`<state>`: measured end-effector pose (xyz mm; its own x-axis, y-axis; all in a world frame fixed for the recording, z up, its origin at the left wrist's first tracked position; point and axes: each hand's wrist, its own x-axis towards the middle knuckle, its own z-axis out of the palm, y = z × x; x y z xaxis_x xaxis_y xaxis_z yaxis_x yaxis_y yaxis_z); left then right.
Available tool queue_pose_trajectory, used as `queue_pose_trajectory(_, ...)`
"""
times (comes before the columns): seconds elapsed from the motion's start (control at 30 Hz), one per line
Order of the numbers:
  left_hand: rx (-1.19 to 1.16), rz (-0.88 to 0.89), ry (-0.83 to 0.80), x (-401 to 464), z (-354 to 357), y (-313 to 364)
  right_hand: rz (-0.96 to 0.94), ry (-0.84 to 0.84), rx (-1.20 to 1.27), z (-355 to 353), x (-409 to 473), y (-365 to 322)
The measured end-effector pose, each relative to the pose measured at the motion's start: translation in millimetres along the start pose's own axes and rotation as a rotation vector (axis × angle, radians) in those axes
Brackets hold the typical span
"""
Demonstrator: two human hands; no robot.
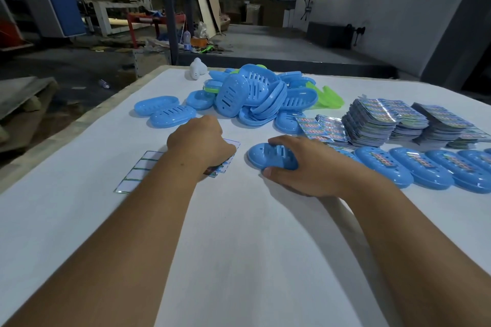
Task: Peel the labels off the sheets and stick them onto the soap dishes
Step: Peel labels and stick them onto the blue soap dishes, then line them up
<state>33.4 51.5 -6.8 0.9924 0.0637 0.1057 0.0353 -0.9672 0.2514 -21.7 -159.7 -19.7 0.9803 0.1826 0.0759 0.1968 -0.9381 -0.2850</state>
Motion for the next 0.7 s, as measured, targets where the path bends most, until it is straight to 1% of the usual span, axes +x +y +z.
queue_pose_trajectory(0.2,-0.224,-0.037,-0.008,3.0,-0.4,1.5,0.009,-0.003,0.009,-0.5,0.5,-1.5)
queue_pose_trajectory(0.33,-0.390,-0.061,0.025,7.1,0.4,-0.1,0.008,0.004,0.009,-0.6,0.3,-2.4)
queue_pose_trajectory(0.47,-0.623,-0.044,0.046,10.0,-1.4,1.1,0.015,0.080,0.074,-0.6,1.7,-2.9)
queue_pose_trajectory(0.53,-0.811,0.007,0.064,9.1,-2.8,4.4,0.000,0.184,0.173,-0.7,4.5,-3.7)
queue_pose_trajectory(0.6,-0.952,0.056,0.068,5.0,-5.8,9.2,-0.001,0.298,0.347,0.1,8.0,-5.8)
queue_pose_trajectory(0.63,-1.004,0.080,0.055,2.6,-6.9,12.1,0.007,0.333,0.457,0.1,9.4,-7.5)
queue_pose_trajectory(0.7,-1.078,0.132,-0.004,-2.7,-7.8,18.3,0.021,0.351,0.682,-0.6,11.8,-9.7)
